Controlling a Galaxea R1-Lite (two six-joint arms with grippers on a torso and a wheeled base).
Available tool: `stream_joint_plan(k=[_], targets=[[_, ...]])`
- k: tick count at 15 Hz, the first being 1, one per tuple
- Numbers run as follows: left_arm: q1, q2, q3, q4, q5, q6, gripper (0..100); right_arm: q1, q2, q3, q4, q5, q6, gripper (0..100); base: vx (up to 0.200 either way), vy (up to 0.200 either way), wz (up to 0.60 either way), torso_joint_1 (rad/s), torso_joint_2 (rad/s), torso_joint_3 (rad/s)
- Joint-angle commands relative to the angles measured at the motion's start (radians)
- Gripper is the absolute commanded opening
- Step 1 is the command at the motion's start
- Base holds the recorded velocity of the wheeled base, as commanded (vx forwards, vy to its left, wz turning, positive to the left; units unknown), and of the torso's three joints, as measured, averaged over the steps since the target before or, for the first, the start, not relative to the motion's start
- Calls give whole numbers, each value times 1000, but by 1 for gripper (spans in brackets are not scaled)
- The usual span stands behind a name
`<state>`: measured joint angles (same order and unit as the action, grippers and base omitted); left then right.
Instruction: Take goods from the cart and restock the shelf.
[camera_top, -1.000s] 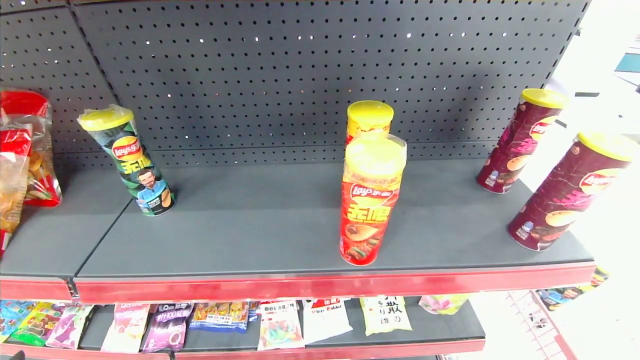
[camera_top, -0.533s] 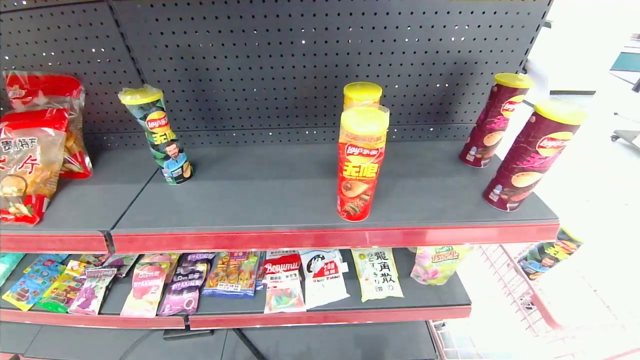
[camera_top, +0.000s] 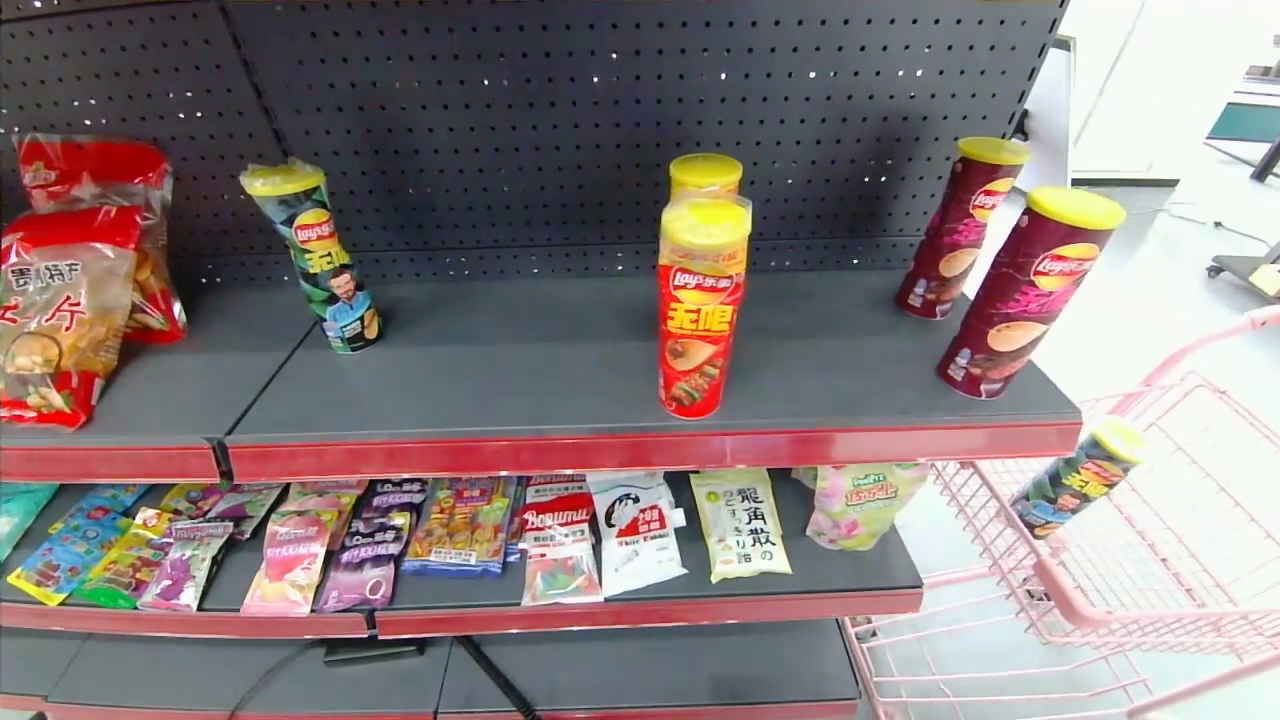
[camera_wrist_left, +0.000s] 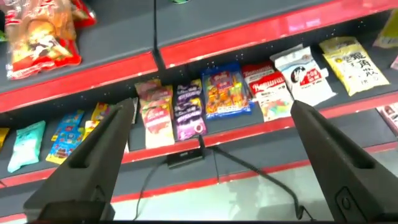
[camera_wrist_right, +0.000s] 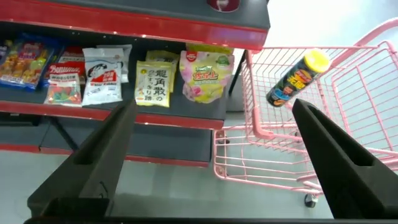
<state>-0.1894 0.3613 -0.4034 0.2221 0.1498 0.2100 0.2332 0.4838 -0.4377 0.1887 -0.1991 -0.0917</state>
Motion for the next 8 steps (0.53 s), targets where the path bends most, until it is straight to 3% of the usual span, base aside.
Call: stream_joint_plan(k=[1, 8], targets=[[1, 5, 0, 0, -1, 0, 100, 0, -1, 2, 0, 0, 1, 100, 0, -200, 0, 17, 2, -2], [1, -42, 2, 3, 1, 6, 100, 0, -16, 16, 0, 0, 0, 100, 0, -200, 0, 4, 2, 2]])
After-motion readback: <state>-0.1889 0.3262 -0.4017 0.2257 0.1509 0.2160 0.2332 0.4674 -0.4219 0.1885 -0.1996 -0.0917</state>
